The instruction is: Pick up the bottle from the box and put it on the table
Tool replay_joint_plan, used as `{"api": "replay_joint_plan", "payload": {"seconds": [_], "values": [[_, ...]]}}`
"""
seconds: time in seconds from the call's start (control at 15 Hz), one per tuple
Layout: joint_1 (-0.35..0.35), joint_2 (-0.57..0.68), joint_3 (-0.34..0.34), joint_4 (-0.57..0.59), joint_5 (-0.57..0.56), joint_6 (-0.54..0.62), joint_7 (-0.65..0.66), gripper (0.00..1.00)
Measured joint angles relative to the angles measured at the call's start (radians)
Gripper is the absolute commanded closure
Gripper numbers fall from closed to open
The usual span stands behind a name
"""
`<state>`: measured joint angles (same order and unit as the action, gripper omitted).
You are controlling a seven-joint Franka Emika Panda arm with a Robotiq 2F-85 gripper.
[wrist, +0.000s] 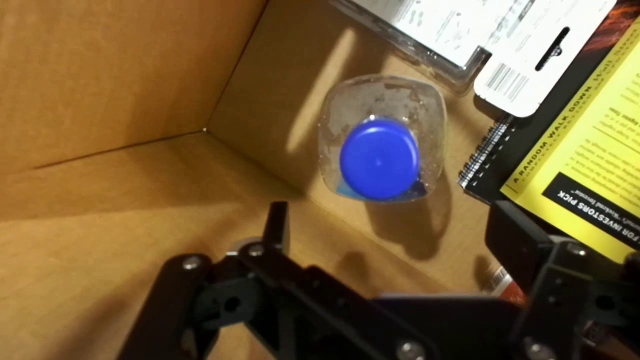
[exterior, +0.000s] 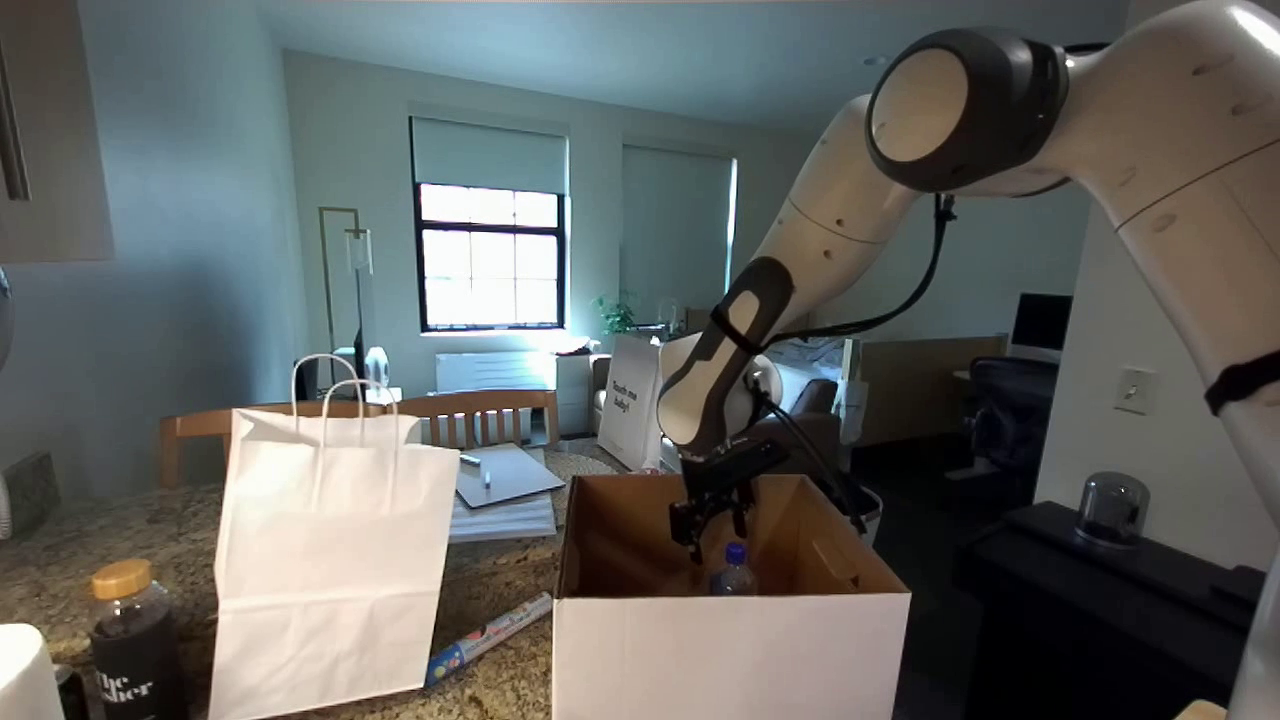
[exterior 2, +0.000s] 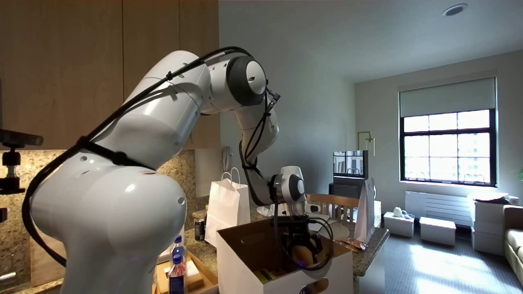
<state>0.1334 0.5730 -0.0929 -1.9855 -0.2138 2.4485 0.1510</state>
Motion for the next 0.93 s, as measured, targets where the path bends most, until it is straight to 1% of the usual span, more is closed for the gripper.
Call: {"api": "replay_joint_plan", "payload": {"seconds": [0.13, 0.27, 0.33, 0.4, 0.47, 0.67, 0.93], "values": [[0.012, 0.013, -0.007, 0.016, -0.006, -0.050, 0.006, 0.00], [0.017, 0.016, -0.010, 0.018, -0.019, -0.073, 0.013, 0.00], [0.018, 0.017, -0.011, 0.018, -0.027, -0.084, 0.017, 0.25], [0.018, 0.017, -0.011, 0.018, -0.033, -0.092, 0.020, 0.26], [0.018, 0.017, -0.011, 0.018, -0.037, -0.097, 0.021, 0.32], [0.018, 0.017, -0.013, 0.018, -0.043, -0.099, 0.021, 0.53], [0.018, 0.017, -0.013, 0.018, -0.050, -0.099, 0.021, 0.78]]}}
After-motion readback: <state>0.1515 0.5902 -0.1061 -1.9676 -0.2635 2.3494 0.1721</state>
